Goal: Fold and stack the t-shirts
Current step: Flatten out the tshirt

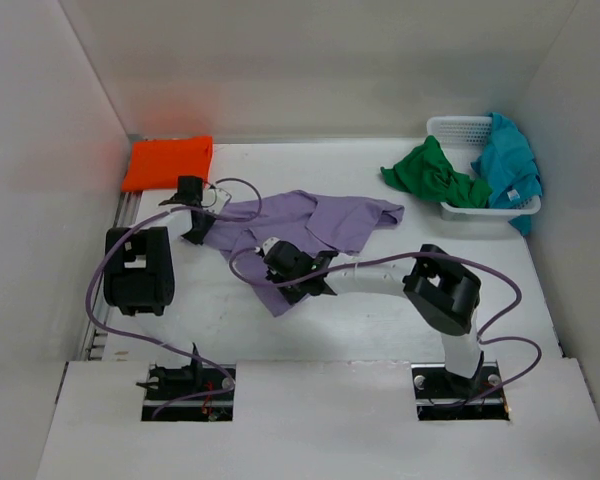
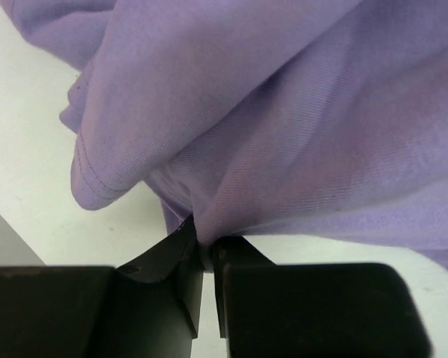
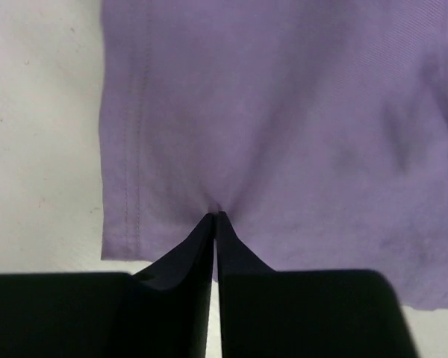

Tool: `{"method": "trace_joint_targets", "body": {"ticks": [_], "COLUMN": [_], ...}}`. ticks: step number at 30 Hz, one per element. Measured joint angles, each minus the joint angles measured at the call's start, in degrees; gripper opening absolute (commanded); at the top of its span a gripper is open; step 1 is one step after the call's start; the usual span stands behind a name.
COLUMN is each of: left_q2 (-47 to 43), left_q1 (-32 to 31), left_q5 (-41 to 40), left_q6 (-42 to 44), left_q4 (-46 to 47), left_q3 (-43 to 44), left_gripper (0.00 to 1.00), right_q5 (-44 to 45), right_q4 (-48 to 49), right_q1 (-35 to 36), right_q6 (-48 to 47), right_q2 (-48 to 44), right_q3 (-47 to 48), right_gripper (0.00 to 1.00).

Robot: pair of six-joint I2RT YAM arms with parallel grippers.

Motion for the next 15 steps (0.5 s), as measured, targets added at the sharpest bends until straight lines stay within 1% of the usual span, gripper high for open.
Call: {"method": "trace_joint_targets", "body": {"ticks": [1,5,9,11,15], "left_q2": [0.1,0.1,-1.5,-3.4,-7.0], "left_q1": [0.6,2.9,4.1,4.0,2.4], "left_q5": [0.0,0.9,3.6,5.4,8.6], "left_q6": [-0.4,-2.4,-4.5,-5.4,-7.0], "left_q4": [0.0,-1.4,-7.3,-11.0,-15.7], "left_q3": [0.1,0.9,3.5,6.2,15.0], "left_gripper": [0.01,0.0,0.0,0.0,0.0], "right_q5": [0.0,-0.7,-2.3,-3.2,-4.2], "right_q4": [0.9,5.5,10.2,11.7,12.8], "right_q1": [-0.1,-1.1,-3.2,-5.2,-9.9], "right_q6": [0.2,1.9,4.5,5.9,7.4], "right_q2": [-0.3,-2.4,-6.7,-9.2,-12.8], "right_q3": [-0.7,-4.9,-12.1,-15.8,-20.4], "right_gripper": [0.0,0.0,0.0,0.0,0.0]}}
